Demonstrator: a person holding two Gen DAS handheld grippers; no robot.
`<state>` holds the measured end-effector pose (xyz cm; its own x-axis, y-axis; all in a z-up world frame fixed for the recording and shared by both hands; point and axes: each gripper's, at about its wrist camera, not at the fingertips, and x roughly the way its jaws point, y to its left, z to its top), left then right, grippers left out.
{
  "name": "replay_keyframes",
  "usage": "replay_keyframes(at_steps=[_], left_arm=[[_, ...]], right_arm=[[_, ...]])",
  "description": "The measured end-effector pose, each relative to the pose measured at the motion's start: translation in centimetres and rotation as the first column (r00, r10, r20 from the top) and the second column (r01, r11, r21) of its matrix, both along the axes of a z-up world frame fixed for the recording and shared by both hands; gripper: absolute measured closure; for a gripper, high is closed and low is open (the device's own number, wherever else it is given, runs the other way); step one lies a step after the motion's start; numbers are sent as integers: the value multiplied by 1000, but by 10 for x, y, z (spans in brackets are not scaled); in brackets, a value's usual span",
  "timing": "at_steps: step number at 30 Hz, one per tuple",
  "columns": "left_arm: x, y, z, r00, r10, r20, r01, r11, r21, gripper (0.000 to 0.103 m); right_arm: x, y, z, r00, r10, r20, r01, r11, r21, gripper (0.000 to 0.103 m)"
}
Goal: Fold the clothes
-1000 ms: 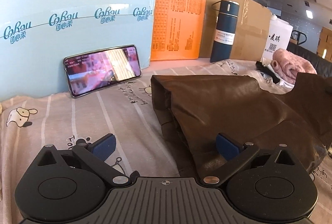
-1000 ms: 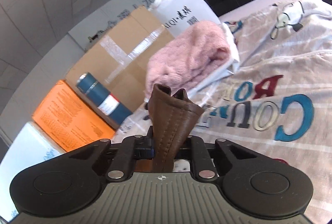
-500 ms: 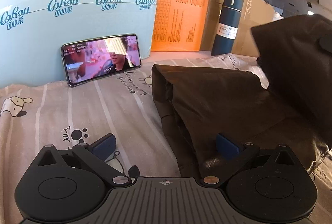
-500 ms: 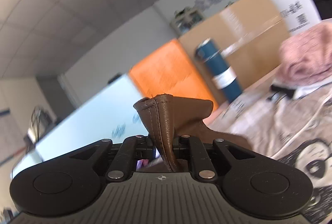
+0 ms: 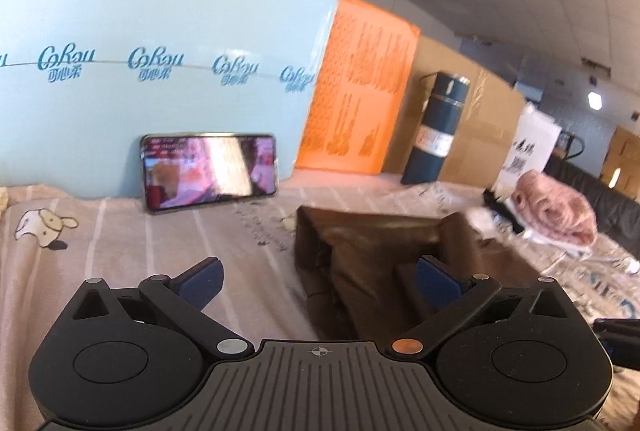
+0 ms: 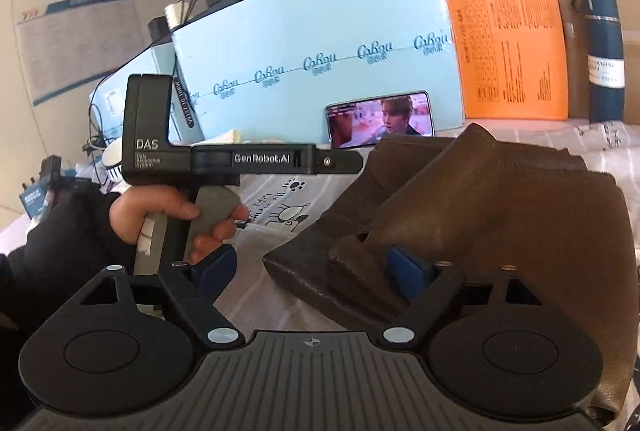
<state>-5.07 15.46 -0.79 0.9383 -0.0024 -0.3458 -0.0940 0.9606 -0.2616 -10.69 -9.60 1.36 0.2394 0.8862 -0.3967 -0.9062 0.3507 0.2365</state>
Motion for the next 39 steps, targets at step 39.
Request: replay_keyframes(at_steps=[39], left_arm=[[30, 13, -27, 969, -110, -222, -29, 840, -542, 0]], right_arm=[[183, -80, -30, 771, -245, -588, 306, 952, 5, 5]])
